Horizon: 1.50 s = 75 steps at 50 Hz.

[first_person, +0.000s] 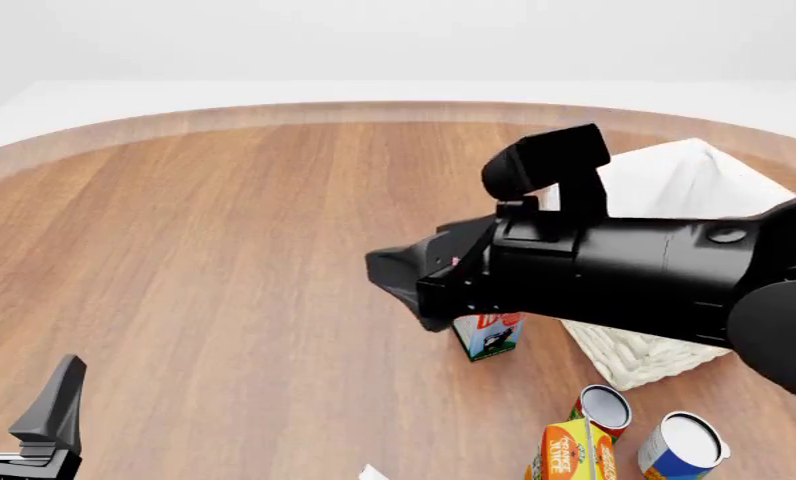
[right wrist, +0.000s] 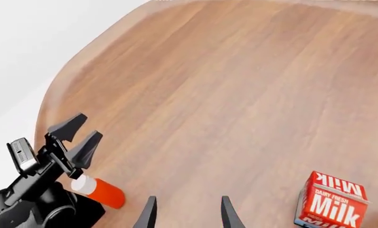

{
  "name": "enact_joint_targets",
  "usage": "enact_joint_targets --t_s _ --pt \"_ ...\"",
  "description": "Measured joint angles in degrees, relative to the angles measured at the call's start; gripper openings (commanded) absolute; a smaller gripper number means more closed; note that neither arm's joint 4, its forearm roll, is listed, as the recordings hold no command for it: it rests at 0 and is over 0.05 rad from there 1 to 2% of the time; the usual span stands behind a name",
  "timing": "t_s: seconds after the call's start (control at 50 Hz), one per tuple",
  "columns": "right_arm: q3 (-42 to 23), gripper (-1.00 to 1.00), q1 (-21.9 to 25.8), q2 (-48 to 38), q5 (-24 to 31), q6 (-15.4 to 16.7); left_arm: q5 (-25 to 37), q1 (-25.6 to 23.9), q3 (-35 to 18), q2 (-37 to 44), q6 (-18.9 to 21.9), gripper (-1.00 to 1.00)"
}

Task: Pick up the cream cheese box and the butter, and put them in the basket.

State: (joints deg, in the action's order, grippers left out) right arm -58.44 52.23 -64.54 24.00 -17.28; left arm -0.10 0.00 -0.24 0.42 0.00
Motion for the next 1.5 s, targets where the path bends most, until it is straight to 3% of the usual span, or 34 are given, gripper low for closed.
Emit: enact_joint_targets --t_s 0.78,1.5 --pt "2.3 1.0 5.6 -6.4 -0.5 -1.4 0.0 0.0 0.0 0.0 0.0 1.0" --pt "5.9 1.0 5.9 -10.4 -2.1 -2.6 0.0 0.0 0.0 0.0 0.0 1.0"
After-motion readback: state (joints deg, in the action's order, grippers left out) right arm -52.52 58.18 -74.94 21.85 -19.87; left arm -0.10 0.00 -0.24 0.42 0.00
